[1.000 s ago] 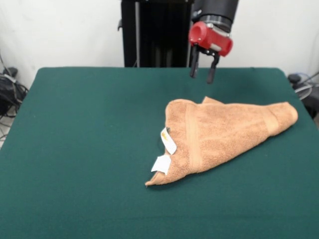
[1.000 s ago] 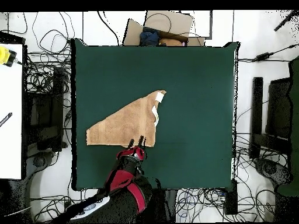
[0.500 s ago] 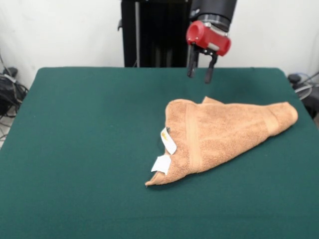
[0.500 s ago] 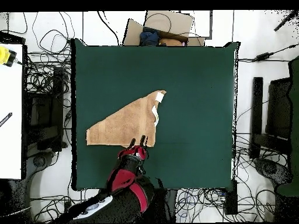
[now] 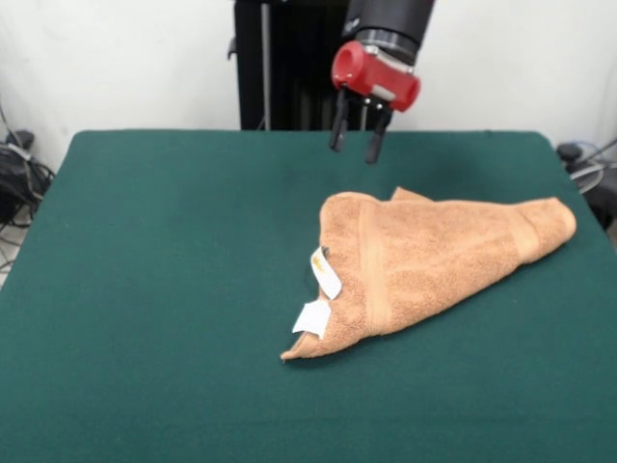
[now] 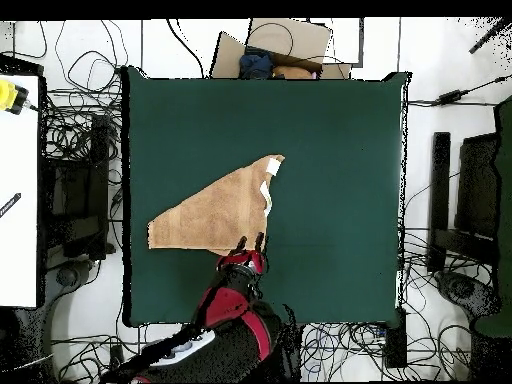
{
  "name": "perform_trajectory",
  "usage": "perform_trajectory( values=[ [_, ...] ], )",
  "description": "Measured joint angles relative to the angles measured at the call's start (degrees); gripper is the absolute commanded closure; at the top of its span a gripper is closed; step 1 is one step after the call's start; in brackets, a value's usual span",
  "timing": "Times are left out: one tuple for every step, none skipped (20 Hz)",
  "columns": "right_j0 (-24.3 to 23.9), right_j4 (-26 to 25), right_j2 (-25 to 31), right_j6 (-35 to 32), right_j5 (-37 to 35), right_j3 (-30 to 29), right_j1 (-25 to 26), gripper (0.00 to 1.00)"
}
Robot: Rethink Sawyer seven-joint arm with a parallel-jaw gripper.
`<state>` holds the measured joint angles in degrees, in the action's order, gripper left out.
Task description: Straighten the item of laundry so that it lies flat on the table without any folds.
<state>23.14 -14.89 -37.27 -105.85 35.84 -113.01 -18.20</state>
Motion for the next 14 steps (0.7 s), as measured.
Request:
perform_trajectory(
  values=[
    [-0.2,0.0,0.0,0.0,0.0,0.0,0.1,0.0],
    [-0.4,0.0,0.0,0.0,0.0,0.0,0.2,0.0],
    [-0.6,0.0,0.0,0.0,0.0,0.0,0.3,0.0],
    [-0.7,0.0,0.0,0.0,0.0,0.0,0.4,0.0],
    [-0.8,0.0,0.0,0.0,0.0,0.0,0.5,0.0],
    [-0.9,0.0,0.0,0.0,0.0,0.0,0.6,0.0],
    [-1.0,-0.1,0.0,0.0,0.0,0.0,0.7,0.0],
    [-1.1,-0.3,0.0,0.0,0.0,0.0,0.7,0.0],
    [-1.1,-0.4,0.0,0.0,0.0,0.0,0.7,0.0],
    [-1.2,-0.4,0.0,0.0,-0.1,0.0,0.7,0.0],
    [-1.2,-0.5,0.0,0.0,-0.1,0.0,0.7,0.0],
    [-1.2,-0.5,0.0,0.0,-0.2,0.0,0.7,0.0],
    [-1.3,-0.5,0.0,0.0,-0.3,0.0,0.7,0.0],
    [-1.3,-0.5,0.0,0.0,-0.9,0.0,0.7,0.0]
  ],
)
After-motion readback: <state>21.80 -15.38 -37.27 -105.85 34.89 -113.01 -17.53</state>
